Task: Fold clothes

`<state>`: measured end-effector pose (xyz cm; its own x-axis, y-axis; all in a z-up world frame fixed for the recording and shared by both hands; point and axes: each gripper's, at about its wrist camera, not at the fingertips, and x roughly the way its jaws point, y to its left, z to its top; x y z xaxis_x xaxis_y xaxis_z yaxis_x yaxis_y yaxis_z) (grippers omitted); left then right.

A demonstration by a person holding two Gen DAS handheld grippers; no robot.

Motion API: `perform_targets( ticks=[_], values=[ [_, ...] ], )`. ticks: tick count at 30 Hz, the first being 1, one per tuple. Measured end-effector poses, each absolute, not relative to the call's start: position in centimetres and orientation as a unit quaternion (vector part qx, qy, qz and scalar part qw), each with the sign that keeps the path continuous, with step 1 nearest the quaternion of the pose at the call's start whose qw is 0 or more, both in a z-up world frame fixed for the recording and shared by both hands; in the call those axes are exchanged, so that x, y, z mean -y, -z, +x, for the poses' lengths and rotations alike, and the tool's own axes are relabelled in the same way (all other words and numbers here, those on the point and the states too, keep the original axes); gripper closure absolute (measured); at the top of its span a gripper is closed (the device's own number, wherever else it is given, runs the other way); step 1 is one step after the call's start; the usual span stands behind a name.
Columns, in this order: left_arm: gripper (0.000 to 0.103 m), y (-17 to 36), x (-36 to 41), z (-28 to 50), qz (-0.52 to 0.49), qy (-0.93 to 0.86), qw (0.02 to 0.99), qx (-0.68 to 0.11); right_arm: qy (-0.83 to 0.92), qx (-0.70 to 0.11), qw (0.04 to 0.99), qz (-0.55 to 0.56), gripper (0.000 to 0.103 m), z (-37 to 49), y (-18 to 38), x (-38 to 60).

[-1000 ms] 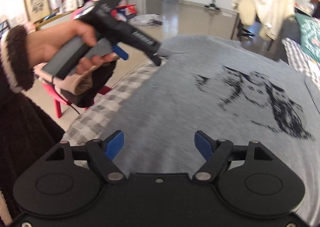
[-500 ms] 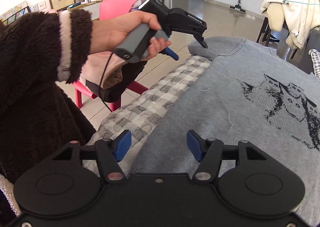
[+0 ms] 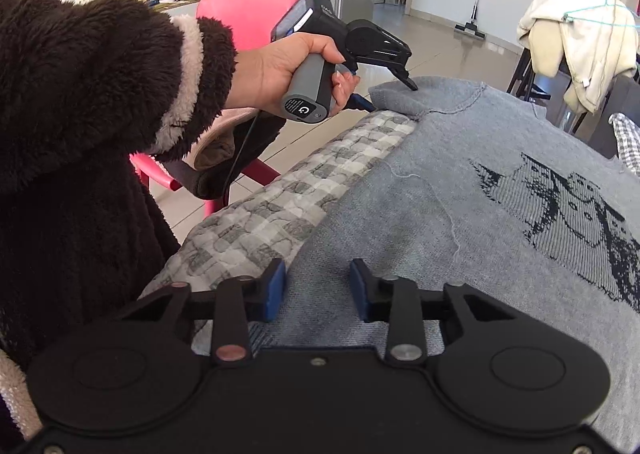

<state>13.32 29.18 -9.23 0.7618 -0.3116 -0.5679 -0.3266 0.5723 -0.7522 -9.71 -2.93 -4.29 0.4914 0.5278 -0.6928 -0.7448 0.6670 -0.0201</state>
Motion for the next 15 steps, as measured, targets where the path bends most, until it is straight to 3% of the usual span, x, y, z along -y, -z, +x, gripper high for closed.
perform_targets(
  ticks=[2, 4, 6, 15],
  values=[
    [0.056, 8.8, -29.3, 13.1, -0.455, -0.016, 0.825, -0.334, -0.378, -0.34, 0.848, -0.148, 0.084, -9.5, 4.3, 3.4],
    [0.075, 8.6, -29.4, 13.0, -0.447, -0.02, 0.834, -0.323, -0.382, -0.345, 0.847, -0.134, 0.087, -9.3, 4.2, 3.7],
    [0.083, 8.4, -29.4, 12.8, -0.442, -0.023, 0.84, -0.313, -0.386, -0.349, 0.845, -0.122, 0.089, -9.1, 4.2, 3.9],
    [0.101, 6.0, -28.0, 12.2, -0.416, -0.035, 0.867, -0.274, -0.391, -0.367, 0.843, -0.036, 0.094, -7.9, 3.4, 6.5]
  ],
)
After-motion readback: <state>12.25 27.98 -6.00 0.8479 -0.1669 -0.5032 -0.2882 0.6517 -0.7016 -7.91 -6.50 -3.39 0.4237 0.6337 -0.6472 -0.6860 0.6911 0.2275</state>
